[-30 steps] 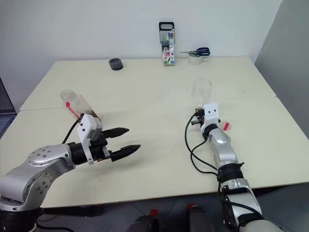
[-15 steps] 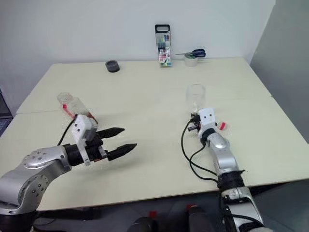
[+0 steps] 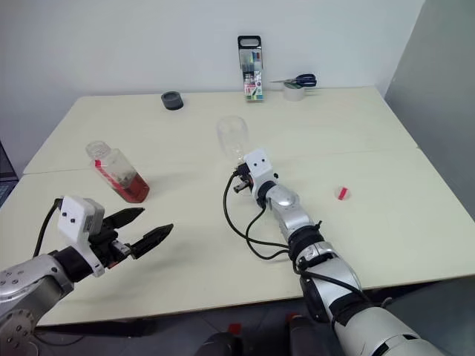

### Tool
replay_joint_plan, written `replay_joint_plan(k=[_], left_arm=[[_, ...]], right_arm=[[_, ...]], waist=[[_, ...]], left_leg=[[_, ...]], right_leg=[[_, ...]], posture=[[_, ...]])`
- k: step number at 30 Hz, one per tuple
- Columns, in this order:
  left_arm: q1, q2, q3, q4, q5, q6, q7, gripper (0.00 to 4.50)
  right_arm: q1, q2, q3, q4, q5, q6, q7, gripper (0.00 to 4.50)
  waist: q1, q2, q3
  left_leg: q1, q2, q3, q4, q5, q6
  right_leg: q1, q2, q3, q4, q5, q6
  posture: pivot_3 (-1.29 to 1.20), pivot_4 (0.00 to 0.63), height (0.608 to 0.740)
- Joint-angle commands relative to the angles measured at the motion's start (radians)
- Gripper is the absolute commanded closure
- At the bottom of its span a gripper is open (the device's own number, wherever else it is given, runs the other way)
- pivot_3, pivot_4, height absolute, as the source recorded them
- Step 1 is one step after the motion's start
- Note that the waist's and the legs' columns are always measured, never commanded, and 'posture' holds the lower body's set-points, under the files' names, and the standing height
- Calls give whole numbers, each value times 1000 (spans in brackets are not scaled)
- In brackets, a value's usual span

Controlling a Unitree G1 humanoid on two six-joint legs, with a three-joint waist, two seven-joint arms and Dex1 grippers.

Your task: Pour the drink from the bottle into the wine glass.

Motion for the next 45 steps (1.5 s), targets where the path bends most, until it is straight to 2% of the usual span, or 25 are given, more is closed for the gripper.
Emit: replay_joint_plan(k=[1, 7, 25, 37, 41, 45], left_arm=[[1, -5, 43, -57, -24, -4, 31, 0], [-1, 9, 35, -50, -32, -3, 35, 0], [-110, 40, -34, 3, -28, 12, 22, 0], [-129, 39, -46, 22, -20, 8, 17, 0], [-131, 27, -44, 32, -12, 4, 29, 0], [-130, -14, -37, 66, 14, -24, 69, 0]], right_arm=[[-50, 21, -26, 54, 5, -72, 10, 4330], [-34, 37, -35, 121, -6, -146, 27, 4330], [38, 38, -22, 126, -78, -238, -6, 4330], [88, 24, -21, 86, -75, -256, 17, 159], [170, -24, -21, -20, -56, -252, 75, 43], [333, -110, -23, -342, -4, -124, 163, 43]], waist=[[2, 0, 0], [0, 0, 0], [-1, 0, 0], [-1, 0, 0], [1, 0, 0], [8, 1, 0]], left_leg=[[0, 0, 0, 0, 0, 0], [0, 1, 0, 0, 0, 0], [0, 1, 0, 0, 0, -1], [0, 1, 0, 0, 0, -1], [0, 1, 0, 0, 0, -1], [0, 1, 0, 0, 0, -1]], right_leg=[[0, 0, 0, 0, 0, 0], [0, 0, 0, 1, 0, 0], [0, 1, 0, 1, 0, 0], [0, 1, 0, 1, 0, 0], [0, 1, 0, 1, 0, 0], [0, 1, 0, 0, 0, 0]], posture=[[0, 150, 740], [0, 150, 740], [0, 150, 740], [0, 150, 740], [0, 150, 740], [0, 150, 740]])
